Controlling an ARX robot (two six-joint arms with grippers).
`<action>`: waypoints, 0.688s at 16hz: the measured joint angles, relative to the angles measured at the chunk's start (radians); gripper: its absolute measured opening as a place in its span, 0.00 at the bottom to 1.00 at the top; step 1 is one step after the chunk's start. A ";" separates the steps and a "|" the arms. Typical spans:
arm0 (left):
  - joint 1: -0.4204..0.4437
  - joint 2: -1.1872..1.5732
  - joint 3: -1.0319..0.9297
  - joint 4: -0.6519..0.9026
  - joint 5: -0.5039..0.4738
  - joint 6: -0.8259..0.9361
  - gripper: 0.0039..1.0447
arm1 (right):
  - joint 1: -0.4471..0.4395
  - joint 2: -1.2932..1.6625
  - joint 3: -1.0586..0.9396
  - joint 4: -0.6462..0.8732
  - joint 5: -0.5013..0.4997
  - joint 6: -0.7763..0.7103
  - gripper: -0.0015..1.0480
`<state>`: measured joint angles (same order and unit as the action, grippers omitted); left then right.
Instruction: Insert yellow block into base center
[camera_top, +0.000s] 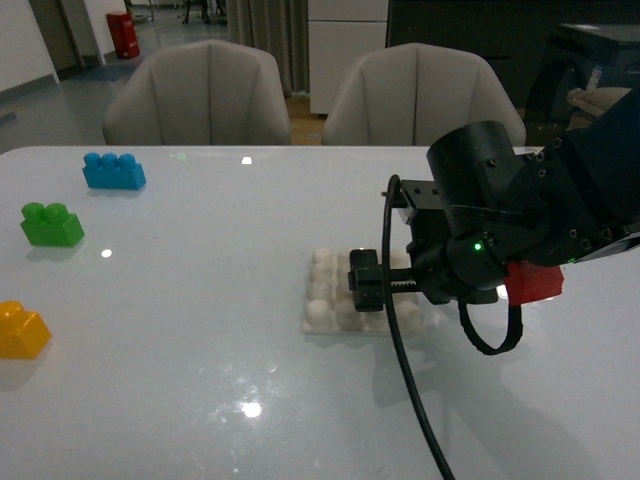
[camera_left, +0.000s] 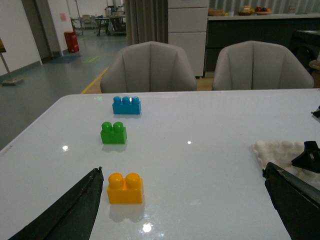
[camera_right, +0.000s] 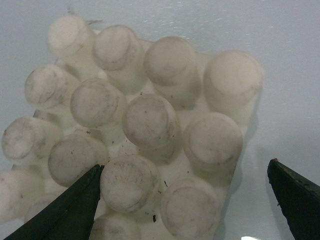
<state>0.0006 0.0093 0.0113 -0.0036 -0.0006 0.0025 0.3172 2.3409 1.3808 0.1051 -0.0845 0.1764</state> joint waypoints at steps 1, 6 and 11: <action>0.000 0.000 0.000 0.000 0.000 0.000 0.94 | 0.060 0.001 0.011 -0.017 -0.006 0.027 0.94; 0.000 0.000 0.000 0.000 0.000 0.000 0.94 | -0.105 -0.373 -0.242 0.138 -0.137 0.049 0.94; 0.000 0.000 0.000 0.000 0.000 0.000 0.94 | -0.164 -0.533 -0.383 0.203 -0.188 0.074 0.94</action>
<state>0.0006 0.0093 0.0113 -0.0036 -0.0006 0.0025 0.1532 1.8080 0.9977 0.3077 -0.2729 0.2508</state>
